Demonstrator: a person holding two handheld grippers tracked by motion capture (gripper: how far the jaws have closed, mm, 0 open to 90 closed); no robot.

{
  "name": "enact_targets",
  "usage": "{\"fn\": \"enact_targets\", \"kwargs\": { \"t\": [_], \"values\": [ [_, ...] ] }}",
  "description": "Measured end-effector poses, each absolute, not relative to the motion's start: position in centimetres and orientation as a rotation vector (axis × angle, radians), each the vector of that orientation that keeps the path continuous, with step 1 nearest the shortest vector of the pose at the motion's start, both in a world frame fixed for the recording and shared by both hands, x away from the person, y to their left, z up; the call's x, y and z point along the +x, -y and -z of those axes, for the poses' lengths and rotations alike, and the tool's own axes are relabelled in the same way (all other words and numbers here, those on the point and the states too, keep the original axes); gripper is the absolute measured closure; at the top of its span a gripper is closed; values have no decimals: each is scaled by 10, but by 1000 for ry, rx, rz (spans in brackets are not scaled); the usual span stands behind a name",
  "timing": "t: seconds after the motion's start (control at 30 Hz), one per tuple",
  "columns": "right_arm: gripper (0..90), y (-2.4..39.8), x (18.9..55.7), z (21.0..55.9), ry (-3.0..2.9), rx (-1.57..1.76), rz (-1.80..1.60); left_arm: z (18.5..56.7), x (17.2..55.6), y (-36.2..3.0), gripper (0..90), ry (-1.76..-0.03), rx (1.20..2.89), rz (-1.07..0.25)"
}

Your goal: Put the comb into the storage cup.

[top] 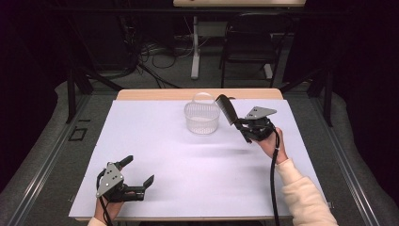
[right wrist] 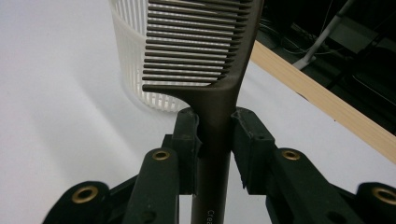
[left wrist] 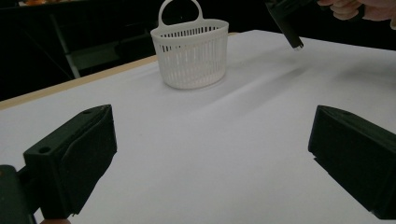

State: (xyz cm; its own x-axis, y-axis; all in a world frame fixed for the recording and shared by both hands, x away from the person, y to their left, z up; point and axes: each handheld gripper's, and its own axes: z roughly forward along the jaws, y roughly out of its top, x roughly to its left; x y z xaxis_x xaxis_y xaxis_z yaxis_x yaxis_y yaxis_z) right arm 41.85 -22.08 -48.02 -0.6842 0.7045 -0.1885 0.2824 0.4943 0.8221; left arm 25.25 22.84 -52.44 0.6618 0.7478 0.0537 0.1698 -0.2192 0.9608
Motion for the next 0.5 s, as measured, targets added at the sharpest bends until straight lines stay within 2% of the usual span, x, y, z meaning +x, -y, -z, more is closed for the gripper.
{"fn": "enact_targets", "kwargs": {
  "t": [0.5],
  "values": [
    [720,213,424,468,-2208,796,-1107,524,252,-228,12,-744,1739,-633]
  ]
}}
